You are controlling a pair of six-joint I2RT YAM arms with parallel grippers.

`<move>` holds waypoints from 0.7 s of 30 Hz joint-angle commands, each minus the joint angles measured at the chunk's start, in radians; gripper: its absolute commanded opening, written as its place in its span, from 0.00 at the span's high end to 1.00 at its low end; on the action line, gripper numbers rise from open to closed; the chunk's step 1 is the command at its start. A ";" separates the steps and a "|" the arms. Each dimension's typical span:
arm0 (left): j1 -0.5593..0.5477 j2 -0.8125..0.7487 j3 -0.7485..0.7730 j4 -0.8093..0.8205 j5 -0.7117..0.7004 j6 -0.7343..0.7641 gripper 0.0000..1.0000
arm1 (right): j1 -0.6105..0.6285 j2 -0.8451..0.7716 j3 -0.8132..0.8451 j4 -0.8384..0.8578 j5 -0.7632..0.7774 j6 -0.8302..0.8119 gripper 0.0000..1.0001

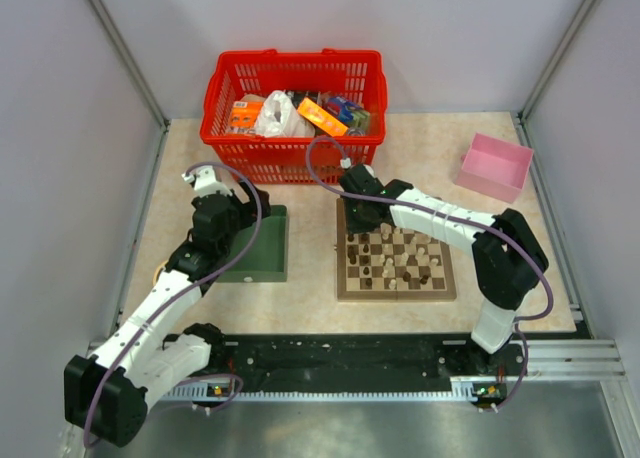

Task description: Set up the chess pieces on the board

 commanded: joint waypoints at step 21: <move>0.016 0.014 -0.003 0.049 0.024 -0.013 0.01 | 0.023 0.014 0.035 0.007 0.031 0.007 0.84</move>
